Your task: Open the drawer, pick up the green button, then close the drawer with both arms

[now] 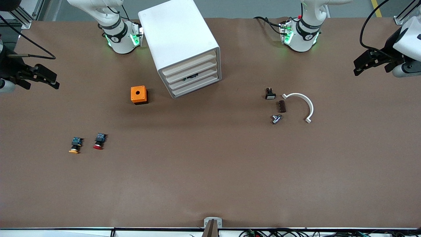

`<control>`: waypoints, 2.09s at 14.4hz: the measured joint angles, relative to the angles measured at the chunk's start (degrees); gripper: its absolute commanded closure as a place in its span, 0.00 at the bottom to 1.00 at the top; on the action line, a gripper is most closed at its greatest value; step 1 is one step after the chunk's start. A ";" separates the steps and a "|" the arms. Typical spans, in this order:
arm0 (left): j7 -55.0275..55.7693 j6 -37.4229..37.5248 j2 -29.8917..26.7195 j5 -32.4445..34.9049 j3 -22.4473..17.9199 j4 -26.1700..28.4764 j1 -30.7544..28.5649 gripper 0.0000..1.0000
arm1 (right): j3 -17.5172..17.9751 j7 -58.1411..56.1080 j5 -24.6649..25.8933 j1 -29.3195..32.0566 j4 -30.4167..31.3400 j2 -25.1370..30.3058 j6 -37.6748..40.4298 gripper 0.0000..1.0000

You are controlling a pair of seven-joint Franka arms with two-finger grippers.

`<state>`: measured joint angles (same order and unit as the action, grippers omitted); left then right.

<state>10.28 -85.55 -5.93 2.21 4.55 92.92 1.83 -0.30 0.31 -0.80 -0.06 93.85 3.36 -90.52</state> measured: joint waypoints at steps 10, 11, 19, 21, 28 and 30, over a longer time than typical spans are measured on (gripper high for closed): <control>0.00 0.04 5.07 0.00 -0.01 -0.02 0.19 0.00 | 0.16 0.01 -0.28 -0.02 0.48 0.10 0.24 0.00; 0.19 -0.17 6.90 0.00 0.03 0.00 0.67 0.00 | 0.16 0.01 -0.79 -0.02 0.49 0.12 0.25 0.00; 29.79 -14.81 22.93 -2.16 0.53 -0.19 10.74 0.00 | 0.15 0.01 -1.46 -0.02 0.63 0.26 0.72 0.00; 40.12 -17.62 26.10 -6.31 0.66 -0.30 13.25 0.00 | 0.14 0.01 -1.45 -0.02 0.65 0.27 0.74 0.00; 81.92 -18.82 34.88 -18.07 0.90 -1.36 23.32 0.00 | -0.41 0.00 0.83 0.27 0.41 0.23 1.19 0.00; 93.30 -18.78 37.30 -24.37 1.08 -1.49 25.34 0.00 | -0.23 0.00 2.68 0.18 0.44 -0.84 1.19 0.00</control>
<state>103.57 -104.33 31.36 -22.15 5.63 91.44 27.17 -0.53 0.31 1.89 0.12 94.29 2.52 -89.33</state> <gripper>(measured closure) 0.000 0.000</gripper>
